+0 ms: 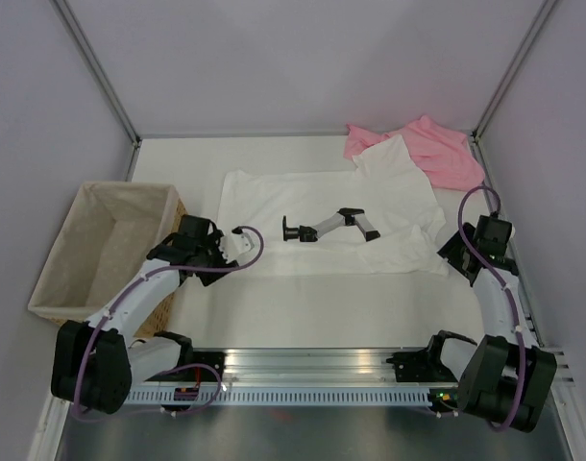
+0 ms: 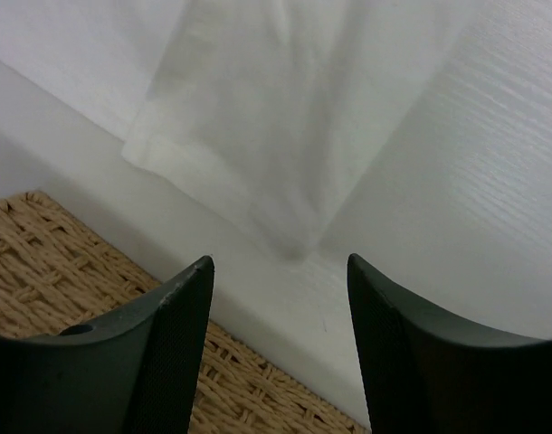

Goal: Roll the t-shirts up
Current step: Fold the tshirt

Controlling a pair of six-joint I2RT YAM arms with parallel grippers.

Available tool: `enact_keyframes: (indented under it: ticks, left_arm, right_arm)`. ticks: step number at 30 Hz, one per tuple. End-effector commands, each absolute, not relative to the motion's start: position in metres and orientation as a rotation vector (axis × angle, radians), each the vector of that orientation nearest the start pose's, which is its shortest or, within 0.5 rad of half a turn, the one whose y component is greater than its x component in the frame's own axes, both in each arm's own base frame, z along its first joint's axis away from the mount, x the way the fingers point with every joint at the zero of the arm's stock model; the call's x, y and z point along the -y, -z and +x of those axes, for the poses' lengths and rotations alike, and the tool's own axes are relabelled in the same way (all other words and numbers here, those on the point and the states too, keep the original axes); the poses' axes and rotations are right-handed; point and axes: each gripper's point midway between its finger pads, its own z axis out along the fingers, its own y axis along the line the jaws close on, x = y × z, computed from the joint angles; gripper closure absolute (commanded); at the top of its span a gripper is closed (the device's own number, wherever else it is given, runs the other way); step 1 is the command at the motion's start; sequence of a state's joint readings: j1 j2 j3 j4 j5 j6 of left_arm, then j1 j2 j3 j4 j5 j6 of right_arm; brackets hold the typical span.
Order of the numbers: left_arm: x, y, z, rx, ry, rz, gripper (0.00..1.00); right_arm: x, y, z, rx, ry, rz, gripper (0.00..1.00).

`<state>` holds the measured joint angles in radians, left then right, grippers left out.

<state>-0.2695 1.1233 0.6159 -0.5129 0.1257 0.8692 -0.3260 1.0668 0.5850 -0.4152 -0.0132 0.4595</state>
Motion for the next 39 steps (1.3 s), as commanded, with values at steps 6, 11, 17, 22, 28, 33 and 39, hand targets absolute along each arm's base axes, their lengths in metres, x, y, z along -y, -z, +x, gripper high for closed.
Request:
enact_keyframes:
  ticks: [6,11,17,22,28,33,39]
  left_arm:
    - [0.058,-0.113,0.321,-2.322,-0.038,0.941,0.41]
    - [0.057,-0.083,0.34,-2.431,-0.04,0.911,0.34]
    - [0.079,-0.071,0.345,-2.356,0.145,0.998,0.29]
    - [0.074,-0.057,0.358,-2.374,0.102,1.041,0.28]
    - [0.071,-0.036,0.362,-2.391,0.081,1.072,0.29]
    - [0.077,-0.032,0.375,-2.384,0.101,0.999,0.31]
    - [0.073,-0.019,0.378,-2.411,0.076,0.992,0.5]
  right_arm:
    - [0.035,-0.122,0.3,-2.172,-0.338,0.684,0.4]
    - [0.001,-0.089,0.318,-2.349,-0.448,0.485,0.36]
    - [0.003,-0.07,0.344,-2.416,-0.377,0.468,0.34]
    - [0.023,-0.078,0.358,-2.398,-0.225,0.475,0.36]
    - [0.017,-0.072,0.376,-2.392,-0.207,0.389,0.37]
    - [0.012,-0.045,0.386,-2.476,-0.242,0.374,0.46]
    - [0.019,-0.047,0.399,-2.454,-0.202,0.414,0.91]
